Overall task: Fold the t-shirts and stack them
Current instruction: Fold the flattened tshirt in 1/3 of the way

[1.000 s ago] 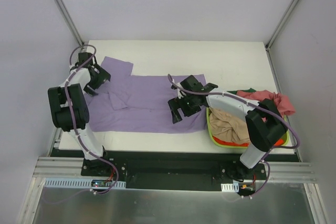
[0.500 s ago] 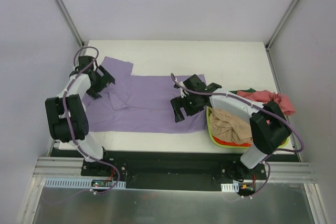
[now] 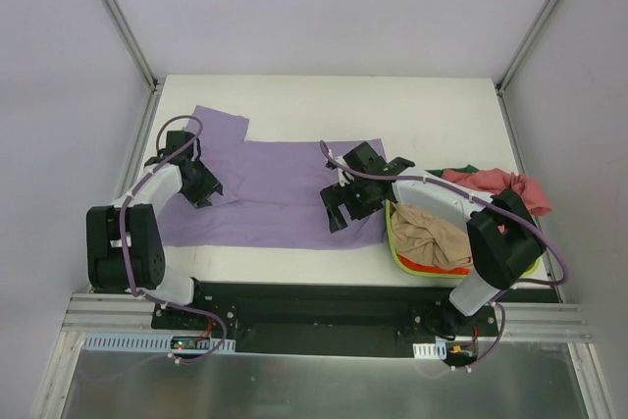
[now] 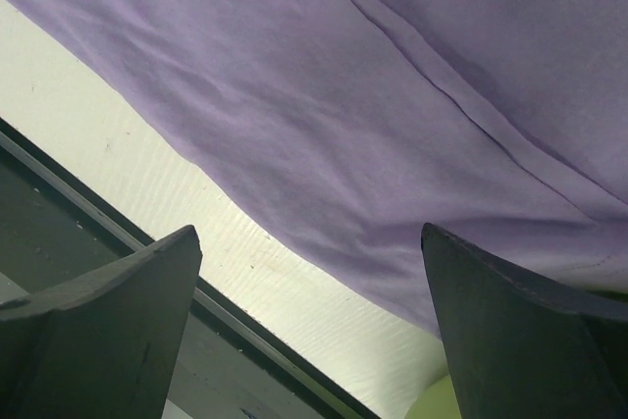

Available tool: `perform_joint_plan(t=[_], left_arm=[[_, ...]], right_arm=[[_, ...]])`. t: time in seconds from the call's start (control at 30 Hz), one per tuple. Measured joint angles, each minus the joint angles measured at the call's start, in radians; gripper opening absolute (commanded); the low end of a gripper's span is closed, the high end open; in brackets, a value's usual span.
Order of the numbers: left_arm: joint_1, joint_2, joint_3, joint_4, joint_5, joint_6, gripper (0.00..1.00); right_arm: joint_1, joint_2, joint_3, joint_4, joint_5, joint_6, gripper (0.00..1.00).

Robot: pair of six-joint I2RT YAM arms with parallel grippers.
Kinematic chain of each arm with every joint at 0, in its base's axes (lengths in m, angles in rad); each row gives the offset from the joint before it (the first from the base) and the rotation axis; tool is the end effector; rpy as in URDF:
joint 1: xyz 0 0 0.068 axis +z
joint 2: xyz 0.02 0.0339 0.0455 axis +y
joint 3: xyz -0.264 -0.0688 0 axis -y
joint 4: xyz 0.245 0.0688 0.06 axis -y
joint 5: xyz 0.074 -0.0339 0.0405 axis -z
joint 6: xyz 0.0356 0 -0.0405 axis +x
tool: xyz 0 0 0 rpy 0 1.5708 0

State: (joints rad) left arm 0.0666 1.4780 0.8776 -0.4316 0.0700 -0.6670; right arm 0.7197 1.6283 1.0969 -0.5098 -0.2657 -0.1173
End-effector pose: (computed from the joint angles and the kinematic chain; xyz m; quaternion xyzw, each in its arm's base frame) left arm 0.2873 0.0167 0.1935 -0.3368 0.9026 -0.1109 0.2441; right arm 0.2431 0.2256 0.2111 -0.4204 0.8600 0.1990 0.2098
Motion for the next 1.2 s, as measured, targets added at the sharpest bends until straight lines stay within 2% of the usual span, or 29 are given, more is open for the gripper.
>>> perform_joint_plan(t=[0.07, 0.17, 0.37, 0.73, 1.0, 1.07, 1.13, 1.2], left_arm=[[0.0, 0.002, 0.0, 0.002, -0.011, -0.001, 0.37], [0.0, 0.023, 0.0, 0.003, -0.023, -0.002, 0.27], [0.0, 0.098, 0.001, 0.005, -0.027, -0.002, 0.27], [0.0, 0.095, 0.008, -0.006, -0.079, -0.001, 0.29], [0.0, 0.102, 0.04, -0.033, -0.09, 0.002, 0.19], [0.0, 0.12, 0.063, -0.034, -0.091, 0.003, 0.12], [0.0, 0.138, 0.084, -0.033, -0.09, 0.004, 0.01], [0.0, 0.155, 0.1, -0.032, -0.09, 0.007, 0.0]], right_arm=[[0.0, 0.0, -0.003, 0.0, 0.0, -0.002, 0.96], [0.0, 0.0, -0.006, -0.002, 0.004, -0.004, 0.96], [0.0, 0.0, -0.009, -0.003, 0.014, -0.006, 0.96], [0.0, 0.0, -0.015, -0.006, 0.024, -0.012, 0.96], [0.0, 0.0, -0.015, -0.007, 0.042, -0.018, 0.96], [0.0, 0.0, -0.015, -0.007, 0.046, -0.018, 0.96], [0.0, 0.0, -0.015, -0.008, 0.051, -0.019, 0.96], [0.0, 0.0, -0.015, -0.008, 0.054, -0.02, 0.96]])
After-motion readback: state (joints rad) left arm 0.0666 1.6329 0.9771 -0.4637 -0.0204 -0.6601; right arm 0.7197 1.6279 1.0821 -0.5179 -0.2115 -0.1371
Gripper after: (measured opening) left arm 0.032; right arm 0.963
